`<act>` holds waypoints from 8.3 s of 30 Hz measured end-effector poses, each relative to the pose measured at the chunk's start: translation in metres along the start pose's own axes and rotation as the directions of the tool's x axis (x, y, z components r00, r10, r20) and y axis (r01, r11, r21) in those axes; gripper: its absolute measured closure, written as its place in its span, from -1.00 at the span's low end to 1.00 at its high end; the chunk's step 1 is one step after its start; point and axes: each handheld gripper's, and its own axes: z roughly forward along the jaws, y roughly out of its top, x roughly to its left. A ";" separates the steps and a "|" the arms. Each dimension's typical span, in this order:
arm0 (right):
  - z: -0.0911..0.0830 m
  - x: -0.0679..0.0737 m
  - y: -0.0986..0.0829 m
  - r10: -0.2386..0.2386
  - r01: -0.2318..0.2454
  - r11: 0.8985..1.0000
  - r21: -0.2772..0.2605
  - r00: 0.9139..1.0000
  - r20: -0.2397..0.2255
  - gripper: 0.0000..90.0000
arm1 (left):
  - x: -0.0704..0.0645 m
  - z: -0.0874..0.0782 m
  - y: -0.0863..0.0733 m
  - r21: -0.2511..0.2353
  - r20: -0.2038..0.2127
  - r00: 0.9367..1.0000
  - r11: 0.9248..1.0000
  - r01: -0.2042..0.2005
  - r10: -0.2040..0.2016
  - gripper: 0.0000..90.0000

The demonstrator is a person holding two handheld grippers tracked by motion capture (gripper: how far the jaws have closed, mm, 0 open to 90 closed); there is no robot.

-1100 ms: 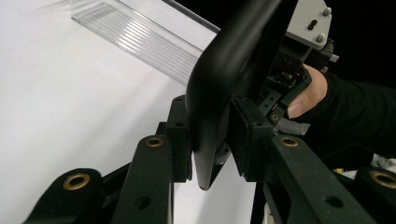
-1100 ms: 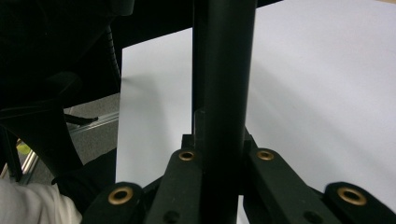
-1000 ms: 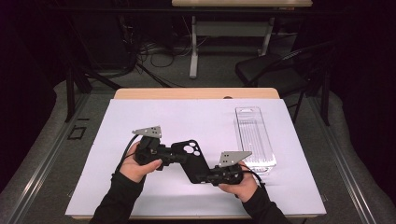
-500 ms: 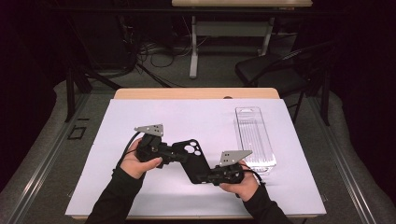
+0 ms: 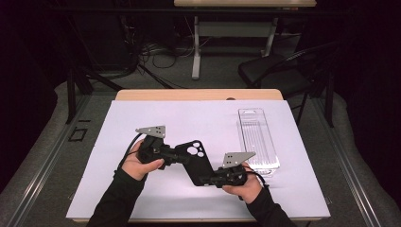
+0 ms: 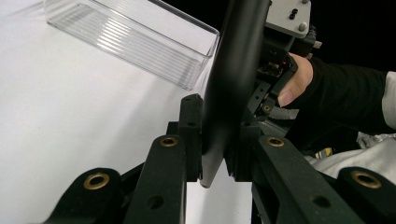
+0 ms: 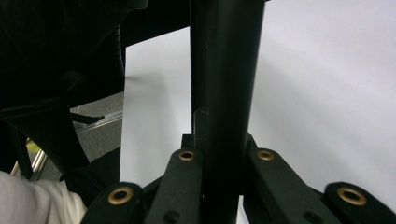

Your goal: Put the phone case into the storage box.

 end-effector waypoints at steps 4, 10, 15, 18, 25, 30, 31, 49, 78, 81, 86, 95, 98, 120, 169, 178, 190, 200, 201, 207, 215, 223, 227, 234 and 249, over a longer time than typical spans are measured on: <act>0.000 -0.001 0.000 0.002 -0.002 1.000 0.000 1.000 0.001 0.95 | 0.000 0.000 0.000 -0.001 0.004 1.000 1.000 -0.004 0.004 0.79; 0.000 0.000 0.000 -0.004 0.004 1.000 0.006 1.000 0.003 0.94 | 0.001 0.000 -0.002 -0.009 0.008 1.000 1.000 -0.009 0.009 0.80; 0.000 0.000 0.000 -0.007 0.007 1.000 0.011 1.000 0.007 0.94 | 0.003 0.000 -0.002 -0.008 0.016 1.000 1.000 -0.015 0.015 0.80; 0.000 0.000 0.000 -0.009 0.009 1.000 0.013 1.000 0.010 0.94 | 0.003 0.001 -0.003 -0.012 0.017 1.000 1.000 -0.011 0.011 0.80; 0.001 0.000 -0.001 -0.017 0.017 1.000 0.022 1.000 0.020 0.91 | 0.003 0.001 -0.005 -0.010 0.011 1.000 1.000 -0.014 0.015 0.80; 0.001 0.000 -0.001 -0.016 0.015 0.999 0.029 1.000 0.022 0.90 | 0.002 0.001 -0.004 -0.008 0.008 1.000 1.000 -0.019 0.019 0.80; 0.001 0.000 0.000 -0.016 0.015 0.999 0.029 1.000 0.022 0.90 | 0.002 0.001 -0.004 -0.007 0.008 1.000 1.000 -0.019 0.019 0.81; 0.001 0.000 0.000 -0.001 0.001 1.000 0.007 0.999 0.045 0.46 | 0.001 -0.001 -0.006 0.011 -0.017 1.000 1.000 0.013 -0.012 0.81; -0.021 0.010 0.028 -0.101 0.101 0.995 0.012 0.974 0.203 0.18 | -0.014 -0.006 0.000 0.087 -0.135 0.990 0.995 0.050 -0.038 0.81; -0.024 0.011 0.032 -0.104 0.104 0.995 0.008 0.974 0.203 0.18 | -0.016 -0.005 0.002 0.101 -0.143 0.989 0.994 0.048 -0.034 0.81; -0.028 0.012 0.038 -0.123 0.116 0.992 0.048 0.970 0.209 0.21 | -0.018 -0.001 0.003 0.123 -0.154 0.988 0.992 0.040 -0.020 0.81; -0.030 0.014 0.042 -0.144 0.127 0.988 0.086 0.962 0.232 0.13 | -0.023 0.004 0.005 0.159 -0.172 0.985 0.987 0.037 -0.009 0.81; -0.032 0.016 0.045 -0.148 0.130 0.988 0.081 0.948 0.282 0.13 | -0.024 0.005 0.005 0.168 -0.175 0.984 0.985 0.037 -0.007 0.81; -0.043 0.023 0.078 -0.160 0.150 0.987 0.056 0.930 0.331 0.09 | -0.024 0.015 0.023 0.178 -0.226 0.974 0.983 0.036 0.005 0.81; -0.038 0.035 0.076 -0.165 0.137 0.986 0.092 0.864 0.475 0.57 | -0.029 0.034 0.016 0.210 -0.259 0.965 0.974 0.082 -0.026 0.81; -0.039 0.033 0.074 -0.106 0.094 0.994 0.049 0.875 0.473 0.70 | -0.030 0.037 0.016 0.207 -0.261 0.965 0.974 0.087 -0.030 0.81; -0.039 0.034 0.072 -0.046 0.044 0.999 0.015 0.878 0.477 0.83 | -0.031 0.039 0.015 0.203 -0.265 0.964 0.975 0.091 -0.035 0.81; -0.039 0.035 0.071 -0.034 0.031 0.999 0.015 0.870 0.492 0.85 | -0.031 0.041 0.015 0.204 -0.261 0.964 0.974 0.095 -0.040 0.81; -0.039 0.035 0.071 -0.038 0.033 0.999 0.018 0.869 0.493 0.85 | -0.031 0.041 0.015 0.206 -0.259 0.965 0.974 0.094 -0.038 0.81; -0.039 0.036 0.071 -0.031 0.029 1.000 0.012 0.864 0.502 0.86 | -0.031 0.041 0.015 0.200 -0.262 0.964 0.975 0.094 -0.039 0.81; -0.039 0.038 0.071 -0.012 0.013 1.000 0.002 0.856 0.516 0.86 | -0.031 0.043 0.014 0.194 -0.260 0.965 0.976 0.095 -0.042 0.80; -0.039 0.038 0.070 -0.003 0.006 1.000 -0.004 0.854 0.521 0.87 | -0.031 0.044 0.013 0.191 -0.255 0.966 0.977 0.098 -0.047 0.80; -0.039 0.038 0.069 -0.003 0.006 1.000 -0.003 0.852 0.524 0.87 | -0.031 0.045 0.013 0.188 -0.256 0.965 0.977 0.100 -0.049 0.80; -0.040 0.039 0.069 0.002 0.004 1.000 -0.010 0.850 0.527 0.88 | -0.031 0.045 0.013 0.184 -0.252 0.966 0.978 0.101 -0.053 0.79; -0.040 0.041 0.069 0.003 0.004 1.000 -0.011 0.840 0.543 0.88 | -0.030 0.046 0.012 0.178 -0.246 0.967 0.978 0.106 -0.060 0.72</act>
